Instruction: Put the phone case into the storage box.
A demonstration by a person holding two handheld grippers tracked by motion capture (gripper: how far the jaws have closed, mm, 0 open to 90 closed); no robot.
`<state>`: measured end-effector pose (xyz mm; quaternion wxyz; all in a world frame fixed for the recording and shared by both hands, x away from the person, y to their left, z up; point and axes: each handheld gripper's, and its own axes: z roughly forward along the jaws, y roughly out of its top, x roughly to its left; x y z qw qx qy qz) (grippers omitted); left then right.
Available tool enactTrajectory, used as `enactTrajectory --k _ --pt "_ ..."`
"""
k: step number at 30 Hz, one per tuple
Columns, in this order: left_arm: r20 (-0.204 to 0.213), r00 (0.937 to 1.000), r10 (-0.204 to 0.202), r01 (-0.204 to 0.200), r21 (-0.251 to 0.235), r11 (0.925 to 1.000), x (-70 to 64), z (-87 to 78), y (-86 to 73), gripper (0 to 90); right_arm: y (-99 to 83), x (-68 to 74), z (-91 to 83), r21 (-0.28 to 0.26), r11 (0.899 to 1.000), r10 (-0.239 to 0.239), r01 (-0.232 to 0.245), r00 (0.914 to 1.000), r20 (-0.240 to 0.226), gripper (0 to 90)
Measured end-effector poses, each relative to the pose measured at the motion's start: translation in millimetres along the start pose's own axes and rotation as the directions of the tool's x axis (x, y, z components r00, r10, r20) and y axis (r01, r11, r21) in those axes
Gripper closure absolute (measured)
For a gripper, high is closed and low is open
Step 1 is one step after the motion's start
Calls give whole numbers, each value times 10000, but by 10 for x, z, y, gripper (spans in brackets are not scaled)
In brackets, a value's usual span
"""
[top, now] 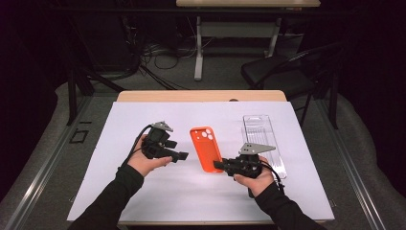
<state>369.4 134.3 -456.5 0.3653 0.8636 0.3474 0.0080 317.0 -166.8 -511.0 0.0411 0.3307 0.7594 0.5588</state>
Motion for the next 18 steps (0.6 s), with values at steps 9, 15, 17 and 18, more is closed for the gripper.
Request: enactTrajectory --k 9,15,17,18 --pt "325 9994 -134 144 -304 9994 -53 -5 16 377 -32 -17 -3 -191 9995 268 -270 9996 -99 806" --pt "523 9984 -214 238 -460 9987 -63 -4 24 407 -50 -35 -4 -318 9983 475 -483 9985 -258 806" --pt "600 9978 -285 314 -489 9983 -59 -2 24 407 -50 -36 -4 -347 9981 501 -511 9983 -281 806" --pt "675 9972 -309 342 -482 9983 -57 -4 24 407 -47 -38 -4 -400 9979 503 -516 9982 -318 806"
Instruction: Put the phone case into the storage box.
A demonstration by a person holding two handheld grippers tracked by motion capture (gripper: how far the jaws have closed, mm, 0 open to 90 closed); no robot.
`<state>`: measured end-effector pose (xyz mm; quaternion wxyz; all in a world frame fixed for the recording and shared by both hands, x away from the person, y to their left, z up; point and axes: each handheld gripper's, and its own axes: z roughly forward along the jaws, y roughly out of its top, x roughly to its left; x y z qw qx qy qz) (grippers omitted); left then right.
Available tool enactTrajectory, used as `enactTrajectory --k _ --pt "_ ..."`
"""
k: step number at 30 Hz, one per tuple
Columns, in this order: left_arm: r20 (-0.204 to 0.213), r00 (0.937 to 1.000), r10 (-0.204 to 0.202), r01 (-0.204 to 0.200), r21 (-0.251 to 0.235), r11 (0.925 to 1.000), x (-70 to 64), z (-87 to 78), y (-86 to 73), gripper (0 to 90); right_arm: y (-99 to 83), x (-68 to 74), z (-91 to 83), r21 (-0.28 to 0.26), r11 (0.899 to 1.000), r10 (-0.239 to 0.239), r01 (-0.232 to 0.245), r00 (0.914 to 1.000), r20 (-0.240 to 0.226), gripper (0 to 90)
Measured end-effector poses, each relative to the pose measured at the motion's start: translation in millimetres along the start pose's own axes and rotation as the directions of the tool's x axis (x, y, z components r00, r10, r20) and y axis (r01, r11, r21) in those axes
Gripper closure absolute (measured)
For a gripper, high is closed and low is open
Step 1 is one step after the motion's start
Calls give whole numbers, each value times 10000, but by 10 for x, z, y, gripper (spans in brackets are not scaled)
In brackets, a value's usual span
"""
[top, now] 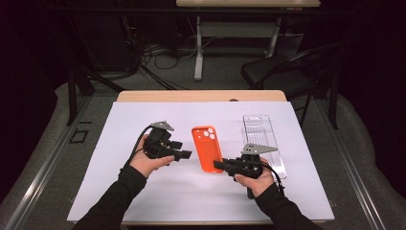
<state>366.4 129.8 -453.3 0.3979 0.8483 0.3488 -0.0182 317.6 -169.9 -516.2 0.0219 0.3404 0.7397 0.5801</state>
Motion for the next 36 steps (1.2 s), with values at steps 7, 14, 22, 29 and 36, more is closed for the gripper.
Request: enactTrajectory --k 7,14,22,29,36 --pt "623 9980 131 -126 -99 9999 3 -22 3 457 7 -20 2 -35 9999 -149 148 9995 -265 806" --pt "1194 9919 428 -396 -290 9988 0 -19 4 493 15 -37 5 -189 9991 -381 373 9984 -414 806" --pt "1548 9864 547 -471 -523 9975 -7 11 20 517 24 -50 -2 -224 9991 -360 347 9975 -602 806" --pt "1842 9804 693 -584 -639 9962 -7 53 42 558 19 -47 14 -317 9985 -464 442 9963 -725 806" --pt "1942 9789 637 -530 -596 9968 0 98 53 601 14 -42 18 -320 9979 -589 566 9953 -764 806"
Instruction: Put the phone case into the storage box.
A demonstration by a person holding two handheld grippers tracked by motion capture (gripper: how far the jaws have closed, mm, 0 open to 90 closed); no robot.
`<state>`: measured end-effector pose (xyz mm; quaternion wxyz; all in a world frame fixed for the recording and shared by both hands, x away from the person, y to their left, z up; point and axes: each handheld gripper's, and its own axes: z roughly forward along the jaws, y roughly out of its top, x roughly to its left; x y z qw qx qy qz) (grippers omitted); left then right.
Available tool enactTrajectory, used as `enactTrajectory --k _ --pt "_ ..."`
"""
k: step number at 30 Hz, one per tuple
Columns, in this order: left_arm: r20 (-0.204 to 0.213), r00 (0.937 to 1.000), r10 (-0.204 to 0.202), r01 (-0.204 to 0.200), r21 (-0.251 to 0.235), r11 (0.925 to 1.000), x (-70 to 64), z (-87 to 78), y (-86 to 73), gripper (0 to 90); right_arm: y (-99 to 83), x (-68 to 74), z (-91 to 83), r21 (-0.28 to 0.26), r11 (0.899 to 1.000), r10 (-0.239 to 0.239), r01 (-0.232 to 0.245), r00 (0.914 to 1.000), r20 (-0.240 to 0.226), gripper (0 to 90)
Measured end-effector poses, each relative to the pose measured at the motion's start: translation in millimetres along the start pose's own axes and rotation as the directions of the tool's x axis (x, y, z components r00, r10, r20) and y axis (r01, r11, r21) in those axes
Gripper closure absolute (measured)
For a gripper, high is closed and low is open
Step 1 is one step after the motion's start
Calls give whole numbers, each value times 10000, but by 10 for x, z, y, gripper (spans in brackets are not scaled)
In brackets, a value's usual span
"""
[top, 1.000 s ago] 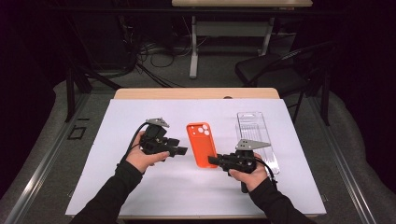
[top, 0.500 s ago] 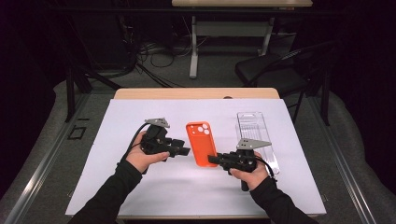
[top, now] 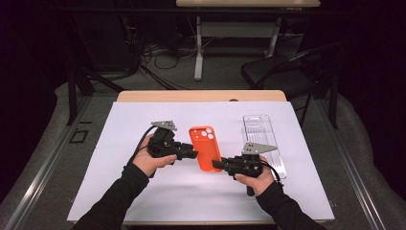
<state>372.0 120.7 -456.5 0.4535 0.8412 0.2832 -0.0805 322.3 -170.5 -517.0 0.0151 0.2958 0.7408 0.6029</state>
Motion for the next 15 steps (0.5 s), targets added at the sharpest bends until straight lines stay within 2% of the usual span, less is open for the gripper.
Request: enactTrajectory --k 7,15 --pt "153 9999 -7 8 -74 10000 9 32 9 642 -4 9 8 13 10000 -27 27 10000 -61 806" --pt "95 10000 5 -5 -56 10000 22 39 5 712 -10 16 16 -10 10000 -45 45 9999 -94 806"
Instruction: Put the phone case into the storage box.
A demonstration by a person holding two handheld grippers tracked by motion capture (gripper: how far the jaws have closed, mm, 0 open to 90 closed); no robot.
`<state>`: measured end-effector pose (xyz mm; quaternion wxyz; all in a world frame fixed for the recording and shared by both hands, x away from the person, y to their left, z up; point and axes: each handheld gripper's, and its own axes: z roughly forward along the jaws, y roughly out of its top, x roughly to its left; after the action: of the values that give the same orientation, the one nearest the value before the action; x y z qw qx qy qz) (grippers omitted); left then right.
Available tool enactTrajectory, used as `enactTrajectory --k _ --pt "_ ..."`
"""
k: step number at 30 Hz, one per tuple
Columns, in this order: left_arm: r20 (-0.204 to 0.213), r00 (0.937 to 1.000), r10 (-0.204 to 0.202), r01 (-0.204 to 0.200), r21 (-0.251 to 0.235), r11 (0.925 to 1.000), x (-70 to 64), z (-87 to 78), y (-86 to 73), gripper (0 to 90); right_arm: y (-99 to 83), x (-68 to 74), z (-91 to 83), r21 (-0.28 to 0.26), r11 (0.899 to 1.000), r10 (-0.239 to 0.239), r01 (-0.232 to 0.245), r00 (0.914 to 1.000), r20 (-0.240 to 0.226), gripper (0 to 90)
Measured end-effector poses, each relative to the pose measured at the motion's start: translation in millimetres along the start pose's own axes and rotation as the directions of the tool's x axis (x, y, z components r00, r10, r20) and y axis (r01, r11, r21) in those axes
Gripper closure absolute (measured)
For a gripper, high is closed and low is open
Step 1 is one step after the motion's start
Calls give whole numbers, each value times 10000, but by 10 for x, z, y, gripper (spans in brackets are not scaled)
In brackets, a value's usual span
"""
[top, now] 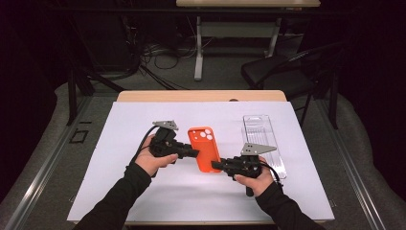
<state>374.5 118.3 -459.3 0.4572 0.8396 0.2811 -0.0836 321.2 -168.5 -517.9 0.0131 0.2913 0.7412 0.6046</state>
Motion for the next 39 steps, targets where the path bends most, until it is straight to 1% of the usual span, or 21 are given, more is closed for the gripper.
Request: enactTrajectory --k 4,5,6,11,17,18,21,24,32,39 --pt "40 10000 -42 42 8 10000 8 -9 -5 732 0 2 1 -14 10000 -9 9 10000 -31 806" --pt "-2 10000 -21 21 36 10000 8 -13 -5 741 0 3 2 -22 10000 -24 24 10000 -54 806" --pt "48 10000 -14 14 43 10000 13 -12 -8 748 -1 3 2 -15 10000 -31 30 10000 -56 806" --pt "38 10000 6 -6 17 10000 22 -11 -16 779 -2 3 6 22 10000 -89 89 9999 -77 806" --pt "42 10000 -55 55 21 10000 32 -14 -19 791 -6 6 11 11 10000 -93 93 9999 -97 806" --pt "95 9999 -60 60 2 10000 35 -15 -20 794 -6 6 11 25 9999 -100 100 9999 -97 806" --pt "97 9999 -130 130 -58 9999 35 -18 -20 801 -7 2 12 19 9999 -100 100 9999 -71 806" --pt "215 9995 -226 228 -110 9997 39 -24 -24 806 -6 1 13 -6 9999 -109 109 9999 -71 806" --pt "335 9982 -495 501 -179 9986 54 -18 -40 817 -8 -1 13 17 10000 -89 89 10000 -25 806" --pt "376 9976 -589 594 -128 9982 69 -13 -41 819 -10 0 16 98 9999 -93 93 10000 18 806"
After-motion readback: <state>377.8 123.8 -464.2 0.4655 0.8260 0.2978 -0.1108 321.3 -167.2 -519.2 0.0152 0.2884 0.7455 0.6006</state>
